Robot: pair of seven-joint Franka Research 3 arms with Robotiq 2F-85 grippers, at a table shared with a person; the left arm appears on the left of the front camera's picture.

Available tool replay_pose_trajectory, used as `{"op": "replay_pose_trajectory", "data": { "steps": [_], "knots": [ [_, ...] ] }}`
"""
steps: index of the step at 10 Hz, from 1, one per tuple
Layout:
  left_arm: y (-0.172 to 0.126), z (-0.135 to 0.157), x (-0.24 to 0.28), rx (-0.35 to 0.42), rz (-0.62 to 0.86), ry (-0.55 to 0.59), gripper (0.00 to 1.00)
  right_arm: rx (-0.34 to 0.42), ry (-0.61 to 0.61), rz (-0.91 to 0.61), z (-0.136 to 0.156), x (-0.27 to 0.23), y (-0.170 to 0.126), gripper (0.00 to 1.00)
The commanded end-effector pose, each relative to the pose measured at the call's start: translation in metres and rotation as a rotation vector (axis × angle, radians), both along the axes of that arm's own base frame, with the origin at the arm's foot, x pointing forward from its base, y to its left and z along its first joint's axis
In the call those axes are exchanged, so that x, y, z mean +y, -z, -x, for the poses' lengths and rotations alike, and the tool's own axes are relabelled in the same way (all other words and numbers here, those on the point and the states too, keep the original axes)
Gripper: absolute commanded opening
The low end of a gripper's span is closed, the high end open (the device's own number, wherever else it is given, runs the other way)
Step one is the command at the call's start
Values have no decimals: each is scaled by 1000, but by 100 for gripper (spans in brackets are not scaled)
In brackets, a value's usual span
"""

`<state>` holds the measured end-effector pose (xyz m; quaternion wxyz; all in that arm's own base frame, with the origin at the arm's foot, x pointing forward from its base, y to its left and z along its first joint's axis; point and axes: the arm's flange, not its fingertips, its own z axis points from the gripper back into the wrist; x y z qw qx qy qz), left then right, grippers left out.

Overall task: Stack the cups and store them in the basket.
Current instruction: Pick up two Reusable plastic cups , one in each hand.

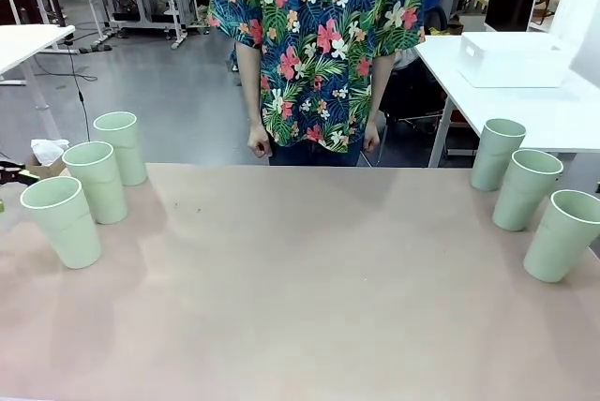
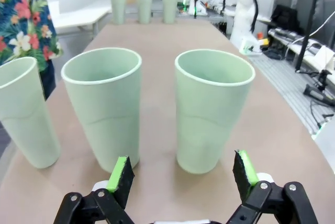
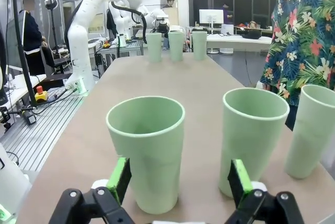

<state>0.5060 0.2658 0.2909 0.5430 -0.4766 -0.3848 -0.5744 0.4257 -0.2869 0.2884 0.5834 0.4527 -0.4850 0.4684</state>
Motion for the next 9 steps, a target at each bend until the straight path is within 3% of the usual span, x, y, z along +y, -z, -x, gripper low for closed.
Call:
{"op": "replay_pose_trajectory", "data": {
  "steps": [1, 9],
  "knots": [
    [4, 6, 4, -27, 85, 15, 100, -9, -2, -19, 0, 7, 12, 100],
    [33, 22, -10, -2, 221, 29, 100, 17, -65, -34, 12, 31, 31, 100]
  ]
}}
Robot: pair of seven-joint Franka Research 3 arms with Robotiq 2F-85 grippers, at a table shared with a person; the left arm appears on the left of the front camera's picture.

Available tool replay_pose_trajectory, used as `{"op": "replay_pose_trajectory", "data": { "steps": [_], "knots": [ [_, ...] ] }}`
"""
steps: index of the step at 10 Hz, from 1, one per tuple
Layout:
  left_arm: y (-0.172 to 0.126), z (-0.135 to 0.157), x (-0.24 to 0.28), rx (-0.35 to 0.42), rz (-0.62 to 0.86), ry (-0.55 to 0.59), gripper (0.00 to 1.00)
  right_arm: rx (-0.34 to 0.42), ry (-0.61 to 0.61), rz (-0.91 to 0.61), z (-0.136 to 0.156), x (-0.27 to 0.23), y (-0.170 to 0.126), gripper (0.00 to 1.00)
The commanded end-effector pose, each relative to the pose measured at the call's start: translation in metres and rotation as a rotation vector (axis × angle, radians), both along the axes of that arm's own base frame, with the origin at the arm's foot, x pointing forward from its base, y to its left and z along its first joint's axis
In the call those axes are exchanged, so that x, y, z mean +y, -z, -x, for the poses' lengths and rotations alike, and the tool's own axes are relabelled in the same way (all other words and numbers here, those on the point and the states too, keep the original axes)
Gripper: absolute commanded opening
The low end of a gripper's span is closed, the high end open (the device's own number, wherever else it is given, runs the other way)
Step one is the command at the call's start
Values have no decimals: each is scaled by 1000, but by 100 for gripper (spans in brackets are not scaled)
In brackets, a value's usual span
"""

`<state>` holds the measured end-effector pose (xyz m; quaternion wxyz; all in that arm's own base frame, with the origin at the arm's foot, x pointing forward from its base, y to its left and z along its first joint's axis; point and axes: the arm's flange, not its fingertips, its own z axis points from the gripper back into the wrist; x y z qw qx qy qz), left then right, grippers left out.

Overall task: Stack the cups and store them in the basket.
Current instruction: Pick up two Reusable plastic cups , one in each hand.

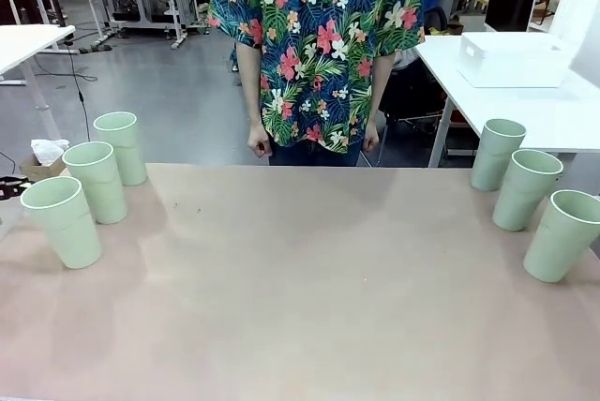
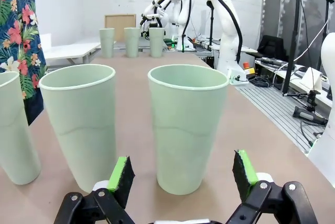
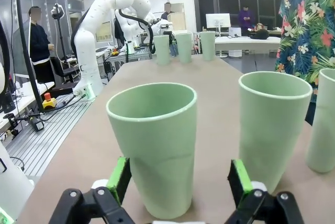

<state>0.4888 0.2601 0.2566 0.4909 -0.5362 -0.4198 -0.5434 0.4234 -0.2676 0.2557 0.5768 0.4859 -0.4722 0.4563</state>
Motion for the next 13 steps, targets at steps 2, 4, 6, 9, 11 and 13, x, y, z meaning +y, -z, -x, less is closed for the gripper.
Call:
{"op": "replay_pose_trajectory", "data": {
  "steps": [2, 4, 6, 9, 11, 13],
  "knots": [
    [0, 9, -9, -21, 55, -13, 100, -35, -33, 10, 11, 17, 1, 100],
    [2, 12, -18, -30, 67, -12, 100, -35, -29, 8, 10, 22, 2, 100],
    [6, 16, -29, -41, 58, -13, 100, -32, -30, 8, 11, 26, 4, 100],
    [8, 24, -38, -51, 65, -23, 100, -27, -55, 4, 14, 33, 10, 100],
    [9, 25, -41, -59, 74, -32, 100, -26, -63, 7, 15, 36, 13, 100],
    [13, 25, -47, -62, 87, -36, 100, -30, -73, 8, 15, 39, 16, 100]
  ]
}}
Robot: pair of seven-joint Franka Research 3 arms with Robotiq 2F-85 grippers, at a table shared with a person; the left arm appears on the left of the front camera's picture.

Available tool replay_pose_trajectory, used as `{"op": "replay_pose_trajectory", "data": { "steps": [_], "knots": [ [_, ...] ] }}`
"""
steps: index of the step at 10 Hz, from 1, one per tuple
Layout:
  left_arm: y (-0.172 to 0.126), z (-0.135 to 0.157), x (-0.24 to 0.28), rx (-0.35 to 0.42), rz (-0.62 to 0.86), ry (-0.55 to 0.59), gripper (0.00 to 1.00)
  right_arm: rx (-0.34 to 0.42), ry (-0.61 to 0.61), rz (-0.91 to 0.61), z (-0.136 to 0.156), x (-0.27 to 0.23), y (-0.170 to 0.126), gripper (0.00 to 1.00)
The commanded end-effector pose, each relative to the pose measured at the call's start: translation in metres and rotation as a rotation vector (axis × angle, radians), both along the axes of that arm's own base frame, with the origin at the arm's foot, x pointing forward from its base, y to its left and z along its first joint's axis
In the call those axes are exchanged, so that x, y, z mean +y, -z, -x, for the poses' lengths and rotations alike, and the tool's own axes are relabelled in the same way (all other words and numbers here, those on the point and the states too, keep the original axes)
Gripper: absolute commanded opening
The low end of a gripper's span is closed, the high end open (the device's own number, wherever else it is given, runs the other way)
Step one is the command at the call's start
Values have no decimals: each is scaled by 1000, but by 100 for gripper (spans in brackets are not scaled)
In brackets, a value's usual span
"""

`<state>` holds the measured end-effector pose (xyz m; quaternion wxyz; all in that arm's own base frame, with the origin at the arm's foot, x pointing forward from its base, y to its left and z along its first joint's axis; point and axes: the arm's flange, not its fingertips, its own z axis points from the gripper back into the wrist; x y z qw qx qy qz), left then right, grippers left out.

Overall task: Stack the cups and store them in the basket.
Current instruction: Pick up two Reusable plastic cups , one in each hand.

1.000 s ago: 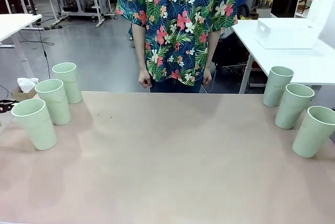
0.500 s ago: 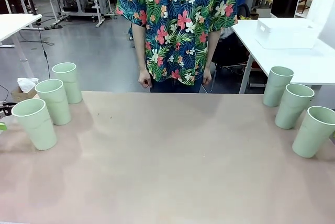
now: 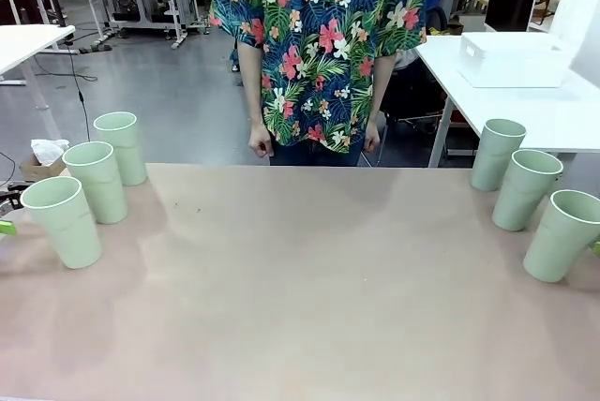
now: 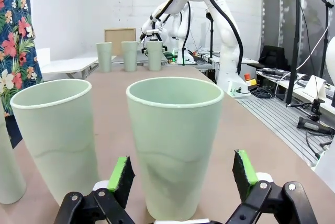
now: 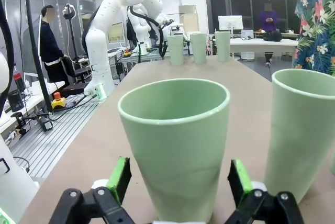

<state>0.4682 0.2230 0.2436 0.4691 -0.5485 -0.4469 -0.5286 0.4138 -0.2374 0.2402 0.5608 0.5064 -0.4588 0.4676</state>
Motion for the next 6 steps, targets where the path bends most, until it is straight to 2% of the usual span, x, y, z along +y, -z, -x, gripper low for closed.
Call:
{"op": "replay_pose_trajectory", "data": {
  "steps": [1, 6],
  "knots": [
    [1, 5, -12, -44, 11, -26, 100, -40, -16, 22, 5, 11, 2, 100],
    [9, 7, -25, -113, -33, -46, 100, -39, -20, 16, 5, 12, 8, 100]
  ]
}}
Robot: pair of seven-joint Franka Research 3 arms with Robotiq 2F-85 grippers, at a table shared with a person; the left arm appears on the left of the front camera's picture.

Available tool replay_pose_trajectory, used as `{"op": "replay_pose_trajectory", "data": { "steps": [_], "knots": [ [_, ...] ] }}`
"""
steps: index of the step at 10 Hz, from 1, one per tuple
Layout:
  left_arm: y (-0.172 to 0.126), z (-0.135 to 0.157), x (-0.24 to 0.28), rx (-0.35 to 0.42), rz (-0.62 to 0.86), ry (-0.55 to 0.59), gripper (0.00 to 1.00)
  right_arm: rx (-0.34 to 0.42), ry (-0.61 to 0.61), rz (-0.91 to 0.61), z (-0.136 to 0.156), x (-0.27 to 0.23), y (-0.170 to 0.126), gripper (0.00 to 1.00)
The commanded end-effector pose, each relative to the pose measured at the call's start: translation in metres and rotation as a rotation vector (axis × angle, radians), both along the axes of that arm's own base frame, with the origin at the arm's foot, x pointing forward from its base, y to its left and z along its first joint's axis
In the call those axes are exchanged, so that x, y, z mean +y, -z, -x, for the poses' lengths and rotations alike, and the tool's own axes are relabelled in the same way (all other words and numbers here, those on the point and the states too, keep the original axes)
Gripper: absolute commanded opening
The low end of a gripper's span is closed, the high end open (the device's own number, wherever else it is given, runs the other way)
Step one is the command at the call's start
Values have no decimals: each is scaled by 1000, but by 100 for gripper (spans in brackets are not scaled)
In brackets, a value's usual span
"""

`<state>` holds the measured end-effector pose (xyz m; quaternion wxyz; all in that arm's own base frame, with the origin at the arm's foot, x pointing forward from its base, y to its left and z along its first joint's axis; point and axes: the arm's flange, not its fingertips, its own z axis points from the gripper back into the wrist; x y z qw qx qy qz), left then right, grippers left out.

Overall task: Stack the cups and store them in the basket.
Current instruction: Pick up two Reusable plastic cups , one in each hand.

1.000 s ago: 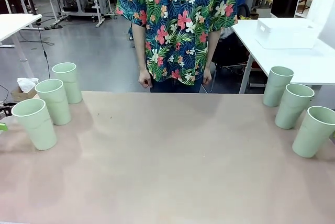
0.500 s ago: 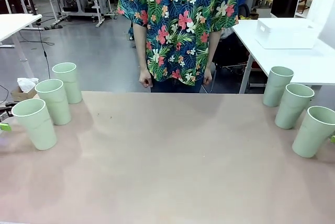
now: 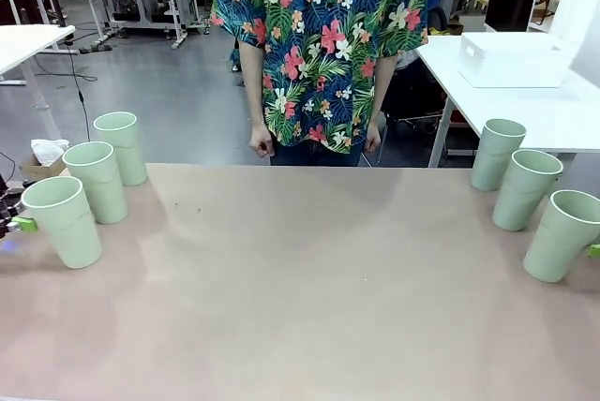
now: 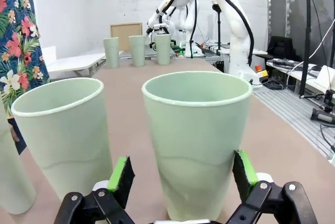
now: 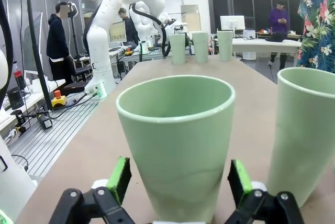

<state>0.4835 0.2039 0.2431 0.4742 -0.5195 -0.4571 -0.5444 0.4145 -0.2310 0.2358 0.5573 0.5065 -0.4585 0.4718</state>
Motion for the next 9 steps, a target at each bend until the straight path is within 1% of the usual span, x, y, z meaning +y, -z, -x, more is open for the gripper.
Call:
{"op": "replay_pose_trajectory", "data": {
  "steps": [1, 6, 9],
  "knots": [
    [10, 23, -9, -72, -5, -4, 100, -30, -13, 19, 5, 6, 4, 100],
    [17, 26, -11, -47, -58, 67, 100, -23, -2, 16, 5, 6, 6, 100],
    [21, 28, -20, -56, -66, 78, 100, -21, -4, 20, 5, 7, 8, 100]
  ]
}}
